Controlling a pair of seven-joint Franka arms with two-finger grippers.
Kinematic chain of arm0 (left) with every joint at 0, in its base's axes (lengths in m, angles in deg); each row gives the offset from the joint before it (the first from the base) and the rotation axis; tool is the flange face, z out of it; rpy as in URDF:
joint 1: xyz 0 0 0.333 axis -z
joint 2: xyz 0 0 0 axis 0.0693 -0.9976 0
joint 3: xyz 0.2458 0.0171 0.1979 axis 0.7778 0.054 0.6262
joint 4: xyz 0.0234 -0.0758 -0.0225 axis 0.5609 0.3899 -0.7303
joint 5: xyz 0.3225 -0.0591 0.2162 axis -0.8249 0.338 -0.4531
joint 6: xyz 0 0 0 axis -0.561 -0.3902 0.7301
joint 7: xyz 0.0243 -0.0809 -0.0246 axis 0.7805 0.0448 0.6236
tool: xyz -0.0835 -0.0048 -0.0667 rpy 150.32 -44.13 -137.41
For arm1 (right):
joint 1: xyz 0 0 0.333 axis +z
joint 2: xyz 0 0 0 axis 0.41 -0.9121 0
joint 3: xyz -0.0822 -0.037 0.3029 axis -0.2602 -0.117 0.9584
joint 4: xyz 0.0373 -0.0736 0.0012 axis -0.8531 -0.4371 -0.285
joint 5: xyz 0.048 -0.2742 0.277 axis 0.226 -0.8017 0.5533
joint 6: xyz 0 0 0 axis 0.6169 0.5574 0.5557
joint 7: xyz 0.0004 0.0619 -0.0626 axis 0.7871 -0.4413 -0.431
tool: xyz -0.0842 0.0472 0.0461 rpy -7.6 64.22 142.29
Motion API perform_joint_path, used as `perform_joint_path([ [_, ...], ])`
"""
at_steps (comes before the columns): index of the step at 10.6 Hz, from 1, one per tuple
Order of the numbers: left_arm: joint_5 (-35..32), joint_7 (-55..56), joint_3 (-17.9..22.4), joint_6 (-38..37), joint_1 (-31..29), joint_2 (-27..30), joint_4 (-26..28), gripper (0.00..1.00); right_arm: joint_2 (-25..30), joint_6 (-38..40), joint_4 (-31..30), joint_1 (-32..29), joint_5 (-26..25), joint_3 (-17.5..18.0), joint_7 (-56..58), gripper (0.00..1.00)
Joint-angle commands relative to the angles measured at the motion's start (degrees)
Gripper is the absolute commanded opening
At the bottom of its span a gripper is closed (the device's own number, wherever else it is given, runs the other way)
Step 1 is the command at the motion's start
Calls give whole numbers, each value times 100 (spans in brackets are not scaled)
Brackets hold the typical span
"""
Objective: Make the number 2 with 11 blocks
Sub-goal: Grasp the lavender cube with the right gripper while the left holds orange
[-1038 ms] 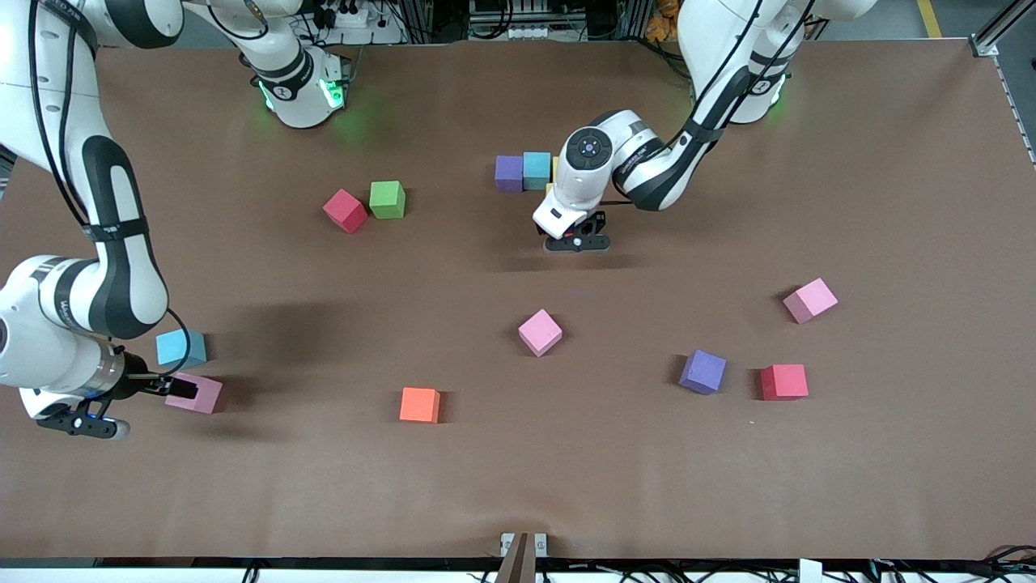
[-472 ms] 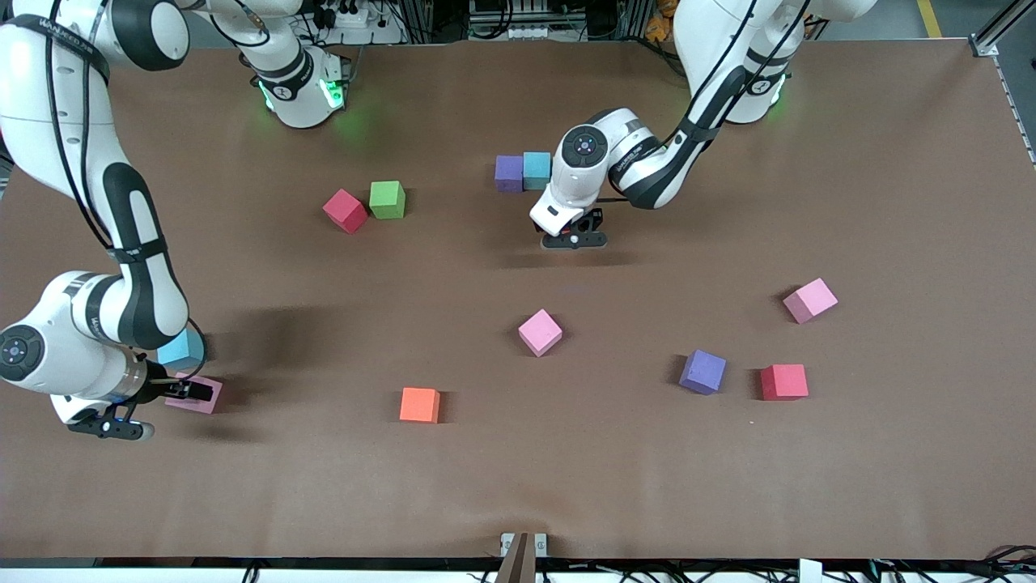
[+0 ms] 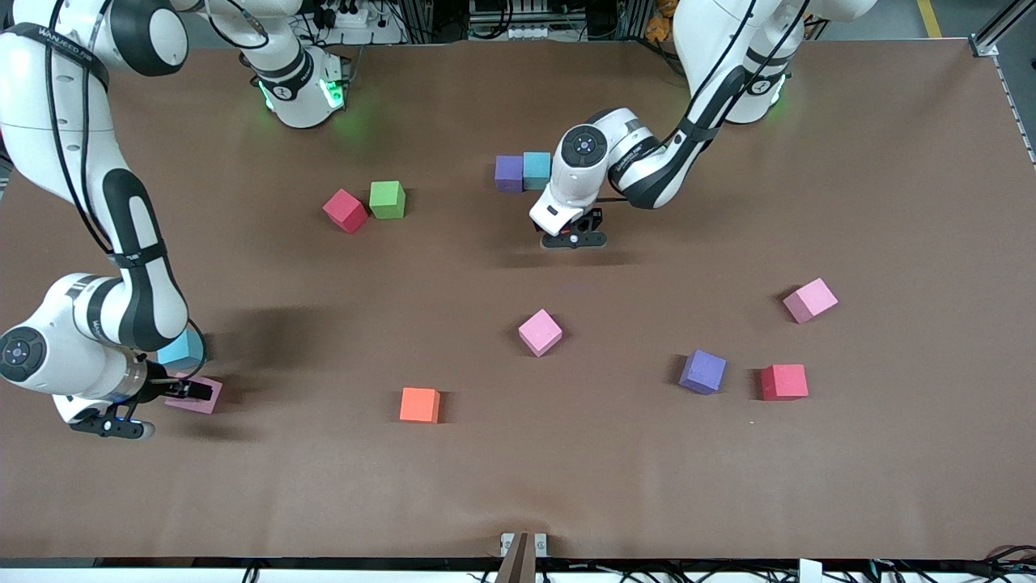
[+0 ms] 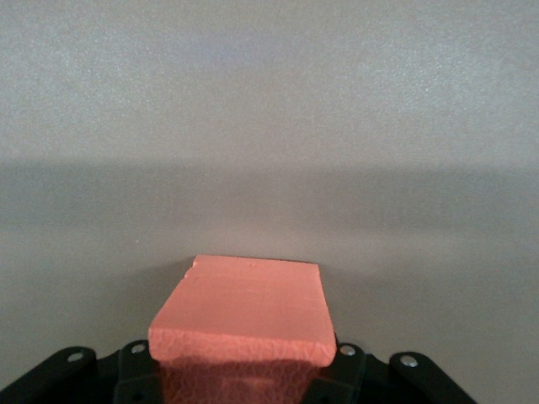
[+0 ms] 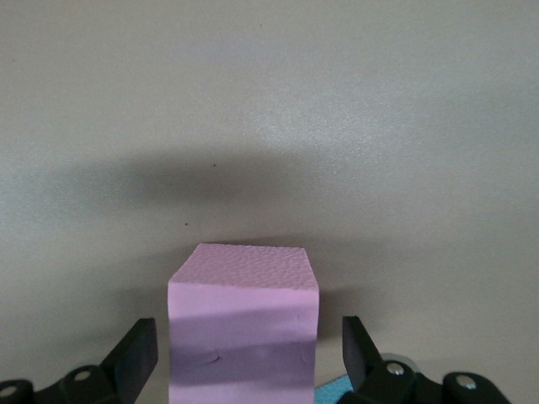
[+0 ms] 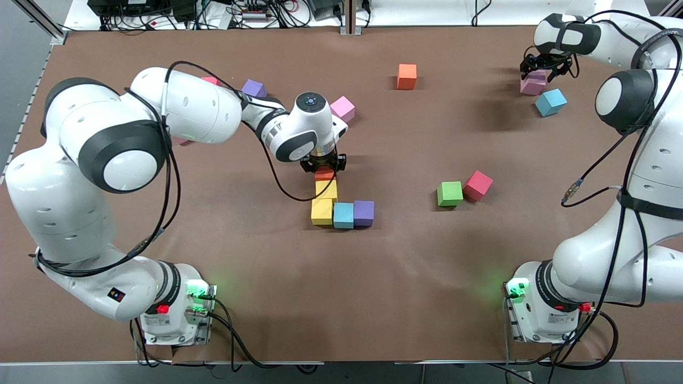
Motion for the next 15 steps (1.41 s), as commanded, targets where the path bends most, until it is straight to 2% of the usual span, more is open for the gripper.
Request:
perform_joint_path([
  [1, -44, 99, -2, -43, 77, -61, 35, 44, -220, -176, 111, -120, 18, 126, 12, 87],
  [3, -44, 108, -2, -78, 86, -61, 35, 44, -256, -176, 120, -120, 27, 126, -101, 69],
  [5, -88, 116, -2, -324, 86, -61, 9, 44, -256, -168, 120, -102, 27, 126, -303, 47],
  [7, -97, 108, -2, -333, 86, -61, 8, 44, -204, -124, 120, -102, 341, 126, -278, 44],
  [9, -97, 116, -2, -333, 86, -61, 8, 46, -55, -98, 103, -41, 405, 117, -252, 43],
  [10, -97, 116, -2, -342, 77, -61, 17, 63, 129, -63, 24, -23, 370, 117, -243, 43],
  [11, -97, 142, -2, -334, 77, -70, -9, 100, 366, -62, -116, 38, 344, 117, -251, 44],
  [15, -106, 108, -2, -342, 77, -79, -53, 100, 1455, -62, -941, 362, 343, 56, -322, 44],
])
